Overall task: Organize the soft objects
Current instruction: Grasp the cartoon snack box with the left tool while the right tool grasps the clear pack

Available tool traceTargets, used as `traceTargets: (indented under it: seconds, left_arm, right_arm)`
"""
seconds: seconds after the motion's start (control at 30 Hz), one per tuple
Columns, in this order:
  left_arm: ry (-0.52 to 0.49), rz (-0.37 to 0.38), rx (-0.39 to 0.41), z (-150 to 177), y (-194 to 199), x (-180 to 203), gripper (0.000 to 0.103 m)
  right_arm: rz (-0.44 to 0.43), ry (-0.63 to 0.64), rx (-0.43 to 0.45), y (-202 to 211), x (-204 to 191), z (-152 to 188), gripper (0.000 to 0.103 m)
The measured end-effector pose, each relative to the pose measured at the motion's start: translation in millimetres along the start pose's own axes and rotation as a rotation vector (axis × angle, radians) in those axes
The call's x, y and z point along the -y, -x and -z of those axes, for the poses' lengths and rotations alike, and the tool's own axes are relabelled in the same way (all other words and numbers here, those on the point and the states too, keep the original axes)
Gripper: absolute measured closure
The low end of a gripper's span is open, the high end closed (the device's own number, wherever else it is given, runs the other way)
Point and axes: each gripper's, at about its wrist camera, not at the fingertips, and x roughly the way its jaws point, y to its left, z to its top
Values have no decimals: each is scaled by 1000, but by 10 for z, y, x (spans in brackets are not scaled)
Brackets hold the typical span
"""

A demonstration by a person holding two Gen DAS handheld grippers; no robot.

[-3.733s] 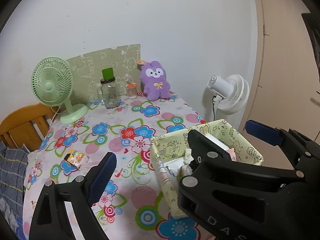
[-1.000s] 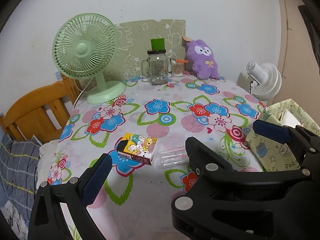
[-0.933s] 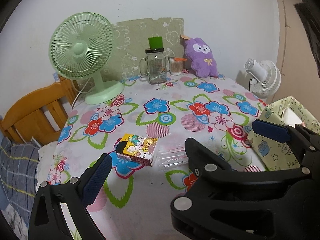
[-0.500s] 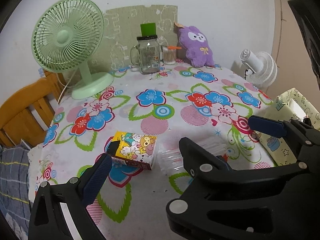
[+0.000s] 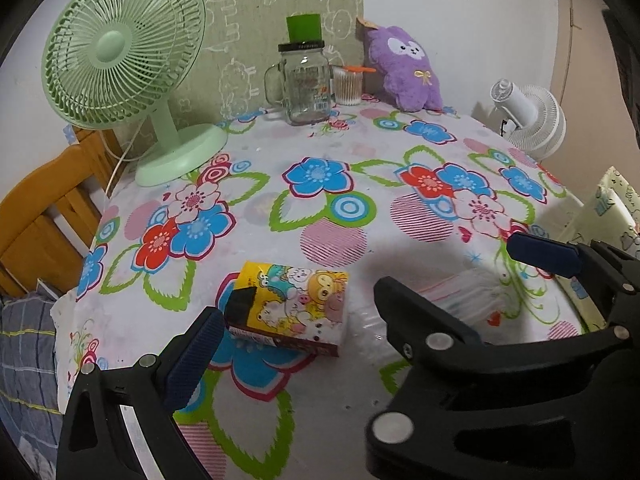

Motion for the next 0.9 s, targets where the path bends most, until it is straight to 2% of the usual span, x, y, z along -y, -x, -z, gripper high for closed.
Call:
traceTargets:
  seconds: [0.27, 0.43, 0.57, 0.7, 0.9]
  left_arm:
    - [0, 8, -13, -31, -179, -92, 2]
    - [10, 30, 0, -66, -230, -128, 6]
    - [16, 11, 2, -72, -307, -158, 13]
    - [3, -16, 3, -49, -324, -153, 30]
    - [-31, -21, 10, -7, -276, -127, 42]
  right_arm:
    - [11, -6, -25, -133, -14, -27, 0]
    - [14, -15, -28, -185, 2, -65, 0]
    - [17, -18, -37, -246, 13, -82, 0]
    - [9, -15, -44, -286, 11, -78, 0]
    - [7, 12, -44, -284, -40, -65, 0]
